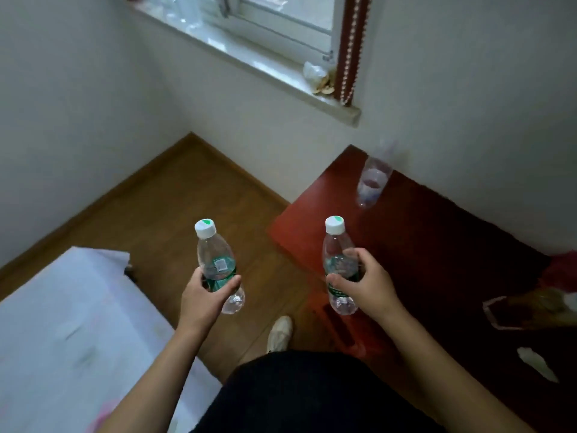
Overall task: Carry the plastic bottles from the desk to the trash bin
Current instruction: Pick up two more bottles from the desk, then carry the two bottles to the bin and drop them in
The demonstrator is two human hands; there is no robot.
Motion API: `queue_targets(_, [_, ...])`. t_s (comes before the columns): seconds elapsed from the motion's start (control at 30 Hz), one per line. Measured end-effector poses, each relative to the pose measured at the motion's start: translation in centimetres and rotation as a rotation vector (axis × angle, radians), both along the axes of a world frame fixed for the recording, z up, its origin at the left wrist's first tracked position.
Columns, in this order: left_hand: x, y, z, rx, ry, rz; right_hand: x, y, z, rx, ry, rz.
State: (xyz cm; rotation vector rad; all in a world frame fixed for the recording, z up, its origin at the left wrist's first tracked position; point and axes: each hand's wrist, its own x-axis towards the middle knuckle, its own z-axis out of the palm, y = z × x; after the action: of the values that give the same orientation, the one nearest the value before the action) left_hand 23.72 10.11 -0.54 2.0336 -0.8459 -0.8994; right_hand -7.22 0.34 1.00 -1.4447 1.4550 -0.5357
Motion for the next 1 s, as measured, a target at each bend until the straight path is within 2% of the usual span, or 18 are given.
queue_targets(0.3, [4.5, 22.9, -2.6, 0.172, 0.027, 0.675, 13.3, 3.3, -1.4, 0.047, 0.047, 0.496])
queue_targets(0.47, [6.6, 28.9, -3.5, 0.259, 0.083, 0.878, 20.1, 3.7, -1.7, 0.06, 0.085, 0.647])
queue_targets(0.63, [11.2, 27.1, -4.9, 0.236, 0.139, 0.923, 25.6, 2.0, -3.1, 0.063, 0.16, 0.682])
queue_targets(1.0, [24.3, 11.1, -3.0, 0.101, 0.113, 0.657, 31.9, -7.2, -3.5, 0.044, 0.246, 0.501])
